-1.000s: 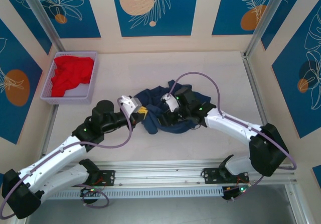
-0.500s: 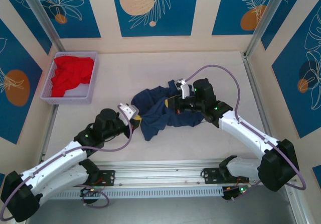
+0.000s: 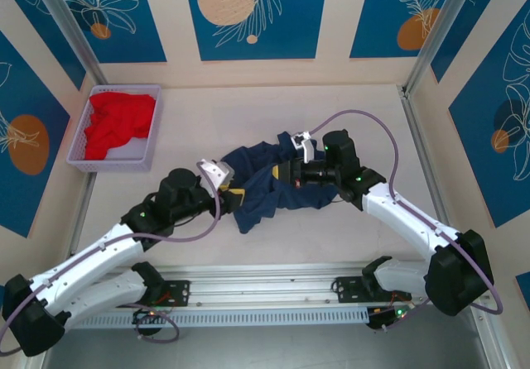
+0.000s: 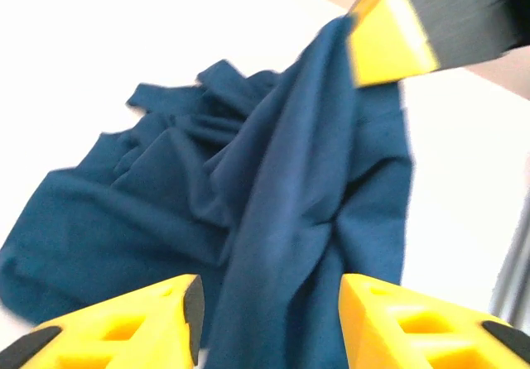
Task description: Fold the inside-out t-shirt
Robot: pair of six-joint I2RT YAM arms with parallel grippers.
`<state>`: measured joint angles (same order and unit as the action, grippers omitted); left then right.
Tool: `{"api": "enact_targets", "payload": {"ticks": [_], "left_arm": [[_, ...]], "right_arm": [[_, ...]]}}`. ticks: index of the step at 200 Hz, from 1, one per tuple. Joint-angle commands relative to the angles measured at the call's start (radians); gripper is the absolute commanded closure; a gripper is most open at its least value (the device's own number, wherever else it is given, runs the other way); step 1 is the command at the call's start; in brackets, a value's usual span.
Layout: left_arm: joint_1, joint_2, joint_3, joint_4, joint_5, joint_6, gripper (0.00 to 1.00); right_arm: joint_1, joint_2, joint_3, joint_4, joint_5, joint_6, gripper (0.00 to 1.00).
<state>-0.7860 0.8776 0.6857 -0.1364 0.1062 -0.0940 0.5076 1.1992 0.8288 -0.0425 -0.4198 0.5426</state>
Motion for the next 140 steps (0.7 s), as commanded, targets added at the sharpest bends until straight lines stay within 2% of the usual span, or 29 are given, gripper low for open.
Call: {"api": "enact_targets", "payload": {"ticks": [1, 28, 74, 110, 122, 140], "left_arm": [[-0.071, 0.019, 0.058, -0.016, -0.029, 0.044, 0.53], [-0.094, 0.125, 0.116, -0.007, 0.029, 0.038, 0.56], [-0.082, 0.325, 0.198, 0.017, -0.009, -0.006, 0.55], [-0.048, 0.436, 0.252, 0.044, 0.003, -0.03, 0.56], [-0.037, 0.461, 0.264, 0.059, 0.015, -0.037, 0.59], [-0.024, 0.49, 0.281, 0.077, 0.048, -0.045, 0.69]], "right_arm": [[-0.01, 0.012, 0.02, -0.028, -0.027, 0.06, 1.0], [-0.021, 0.016, 0.012, 0.001, -0.055, 0.103, 1.0], [-0.034, 0.001, -0.004, 0.009, -0.064, 0.123, 1.0], [-0.038, -0.012, -0.017, 0.01, -0.065, 0.125, 1.0], [-0.039, -0.016, -0.024, 0.014, -0.065, 0.126, 1.0], [-0.04, -0.02, -0.031, 0.018, -0.061, 0.128, 1.0]]}}
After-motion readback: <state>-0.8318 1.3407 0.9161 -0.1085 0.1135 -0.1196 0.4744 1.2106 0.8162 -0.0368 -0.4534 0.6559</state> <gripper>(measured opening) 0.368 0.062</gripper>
